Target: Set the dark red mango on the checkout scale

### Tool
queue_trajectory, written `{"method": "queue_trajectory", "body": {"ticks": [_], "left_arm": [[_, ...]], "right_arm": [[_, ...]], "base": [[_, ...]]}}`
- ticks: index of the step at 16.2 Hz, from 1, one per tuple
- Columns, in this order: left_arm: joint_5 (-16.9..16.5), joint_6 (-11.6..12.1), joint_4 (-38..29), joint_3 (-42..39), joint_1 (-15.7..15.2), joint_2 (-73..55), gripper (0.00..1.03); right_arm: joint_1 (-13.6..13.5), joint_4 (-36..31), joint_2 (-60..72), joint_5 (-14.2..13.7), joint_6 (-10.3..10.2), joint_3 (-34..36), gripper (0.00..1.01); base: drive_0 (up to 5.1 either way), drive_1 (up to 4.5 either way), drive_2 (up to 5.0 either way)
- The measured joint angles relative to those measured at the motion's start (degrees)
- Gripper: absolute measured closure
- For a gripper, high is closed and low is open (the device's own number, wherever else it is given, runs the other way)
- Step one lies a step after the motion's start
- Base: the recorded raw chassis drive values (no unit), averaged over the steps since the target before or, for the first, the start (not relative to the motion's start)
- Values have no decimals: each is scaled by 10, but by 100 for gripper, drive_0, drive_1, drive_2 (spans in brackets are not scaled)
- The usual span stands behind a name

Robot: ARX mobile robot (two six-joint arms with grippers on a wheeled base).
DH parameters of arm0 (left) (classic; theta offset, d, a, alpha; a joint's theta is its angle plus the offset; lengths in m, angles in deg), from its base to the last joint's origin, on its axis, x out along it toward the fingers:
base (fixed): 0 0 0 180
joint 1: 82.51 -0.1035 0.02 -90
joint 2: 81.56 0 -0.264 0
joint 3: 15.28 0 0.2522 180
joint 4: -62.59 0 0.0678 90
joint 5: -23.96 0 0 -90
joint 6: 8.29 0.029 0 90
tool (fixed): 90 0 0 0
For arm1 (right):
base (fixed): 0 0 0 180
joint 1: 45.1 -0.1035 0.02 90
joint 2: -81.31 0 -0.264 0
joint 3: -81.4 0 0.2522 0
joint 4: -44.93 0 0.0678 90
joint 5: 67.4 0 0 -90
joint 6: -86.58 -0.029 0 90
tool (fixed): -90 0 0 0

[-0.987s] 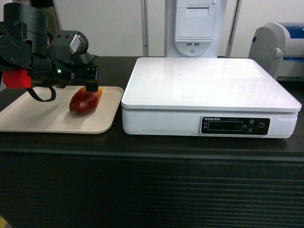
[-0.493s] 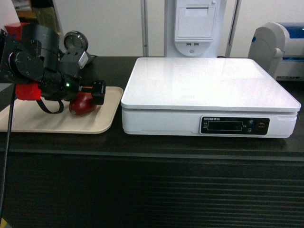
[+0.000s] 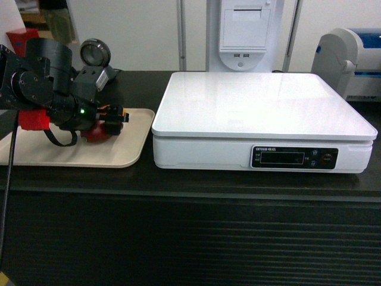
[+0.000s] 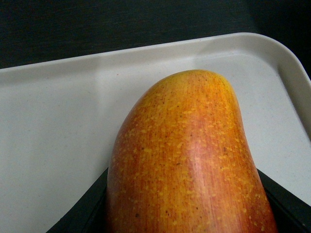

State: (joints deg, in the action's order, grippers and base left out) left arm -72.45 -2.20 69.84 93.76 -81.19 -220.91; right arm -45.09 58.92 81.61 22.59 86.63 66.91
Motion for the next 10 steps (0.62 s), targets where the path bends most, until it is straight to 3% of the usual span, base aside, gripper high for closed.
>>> {"method": "queue_trajectory", "body": {"ticks": [4,10], "left_arm": [[0,4,-20,-34,7,18,36],[7,25,-120,-246,43,233,37]], "right_arm": [[0,0,0,0,0,0,3],[0,0,0,0,0,0,3]], "base": [[0,0,0],[0,0,0]]}}
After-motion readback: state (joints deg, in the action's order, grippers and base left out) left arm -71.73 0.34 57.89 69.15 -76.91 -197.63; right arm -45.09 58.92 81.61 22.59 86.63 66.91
